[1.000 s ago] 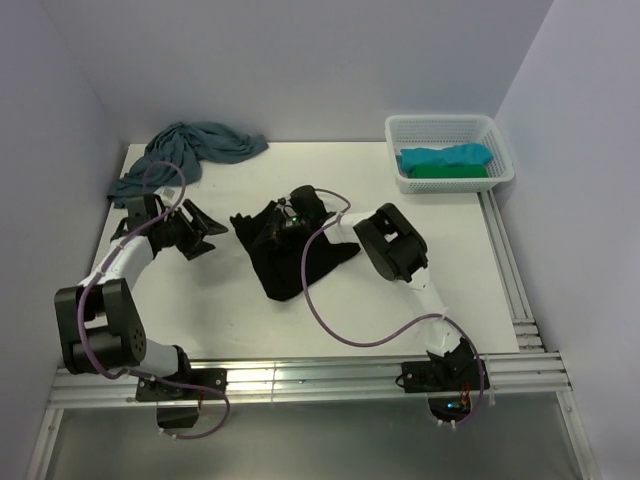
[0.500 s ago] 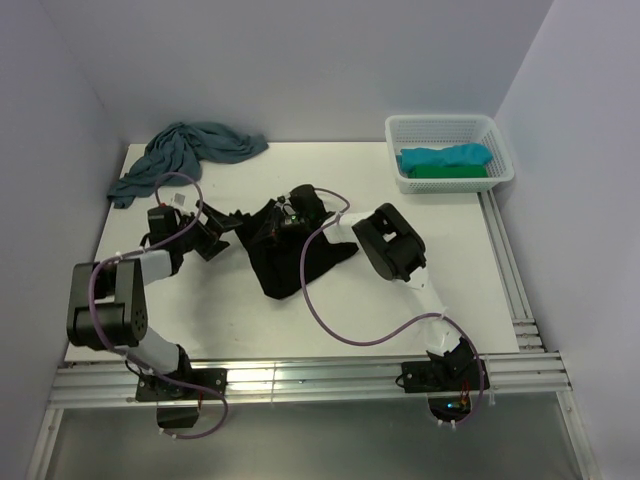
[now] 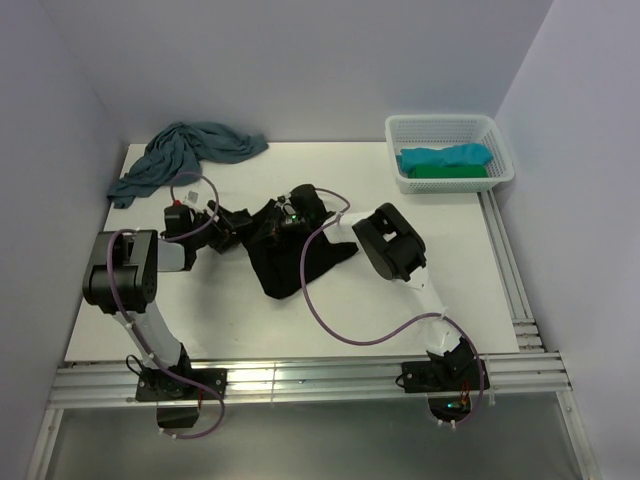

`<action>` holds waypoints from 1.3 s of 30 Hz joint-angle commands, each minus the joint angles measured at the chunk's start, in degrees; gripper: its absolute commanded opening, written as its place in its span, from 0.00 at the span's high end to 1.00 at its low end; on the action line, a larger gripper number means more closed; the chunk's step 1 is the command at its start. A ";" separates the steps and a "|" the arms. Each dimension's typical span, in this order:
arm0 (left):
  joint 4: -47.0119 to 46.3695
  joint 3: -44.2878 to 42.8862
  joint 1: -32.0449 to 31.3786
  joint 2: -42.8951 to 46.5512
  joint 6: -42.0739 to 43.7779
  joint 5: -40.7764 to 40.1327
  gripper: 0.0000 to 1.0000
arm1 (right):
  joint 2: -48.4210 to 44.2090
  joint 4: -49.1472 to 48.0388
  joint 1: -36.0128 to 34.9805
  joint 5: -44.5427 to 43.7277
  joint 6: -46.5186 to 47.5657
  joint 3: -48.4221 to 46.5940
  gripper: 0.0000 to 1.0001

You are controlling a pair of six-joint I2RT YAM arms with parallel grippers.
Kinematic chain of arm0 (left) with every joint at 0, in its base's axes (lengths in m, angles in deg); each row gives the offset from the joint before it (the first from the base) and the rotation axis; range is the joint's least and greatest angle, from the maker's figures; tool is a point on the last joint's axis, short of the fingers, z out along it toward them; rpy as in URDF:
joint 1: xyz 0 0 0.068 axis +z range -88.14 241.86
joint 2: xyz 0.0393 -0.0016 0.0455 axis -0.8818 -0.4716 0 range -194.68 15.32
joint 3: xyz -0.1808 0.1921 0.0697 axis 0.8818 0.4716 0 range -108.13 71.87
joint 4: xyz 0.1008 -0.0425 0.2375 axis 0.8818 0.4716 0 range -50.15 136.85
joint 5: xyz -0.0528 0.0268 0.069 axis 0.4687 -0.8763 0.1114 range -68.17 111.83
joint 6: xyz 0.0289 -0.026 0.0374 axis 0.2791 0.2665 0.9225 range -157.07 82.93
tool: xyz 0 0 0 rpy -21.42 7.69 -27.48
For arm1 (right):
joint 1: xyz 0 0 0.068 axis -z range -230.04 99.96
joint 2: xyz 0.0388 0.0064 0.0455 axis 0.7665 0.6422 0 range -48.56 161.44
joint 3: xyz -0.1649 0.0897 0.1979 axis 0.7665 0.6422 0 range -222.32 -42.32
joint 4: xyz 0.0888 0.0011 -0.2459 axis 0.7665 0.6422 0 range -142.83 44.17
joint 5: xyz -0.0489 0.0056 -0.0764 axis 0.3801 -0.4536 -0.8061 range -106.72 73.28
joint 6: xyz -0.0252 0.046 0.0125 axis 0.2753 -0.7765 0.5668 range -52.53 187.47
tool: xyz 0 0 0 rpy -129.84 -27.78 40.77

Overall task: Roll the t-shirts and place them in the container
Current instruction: Roll the tshirt

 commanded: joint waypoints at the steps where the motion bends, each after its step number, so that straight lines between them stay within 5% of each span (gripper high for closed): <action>1: -2.48 -2.07 -0.92 -2.29 0.53 -1.86 0.26 | 3.76 7.55 0.39 0.46 -3.84 1.22 1.00; 4: -0.02 -3.49 -2.25 -3.25 1.15 -3.26 0.51 | 3.85 8.07 0.30 0.55 -3.40 1.05 1.00; 9: -1.34 -4.28 -2.60 -4.58 0.09 -3.52 0.66 | 3.94 8.42 0.30 0.99 -2.96 0.70 0.97; 11: -0.55 -4.63 -3.04 -4.93 0.44 -4.14 0.75 | 3.50 9.38 0.30 0.90 -1.64 0.43 0.89; 13: 1.64 -5.68 -3.13 -5.54 0.62 -4.76 0.79 | 2.45 10.00 0.30 0.64 0.19 0.69 0.67; 14: 2.61 -6.21 -3.13 -5.72 0.71 -4.84 0.79 | 1.84 10.44 0.30 0.46 0.90 0.87 0.52; 17: 7.35 -8.05 -3.21 -5.37 1.50 -6.86 0.79 | -0.19 13.59 0.21 -0.59 4.94 0.70 0.35; 28: 20.11 -14.65 -3.92 -4.58 4.84 -10.56 0.78 | -6.51 42.93 -0.14 -10.06 29.02 -8.79 0.28; 39: 19.32 -13.59 -4.44 -3.44 4.75 -9.85 0.77 | -14.78 50.34 -0.05 -18.96 37.11 -8.00 0.23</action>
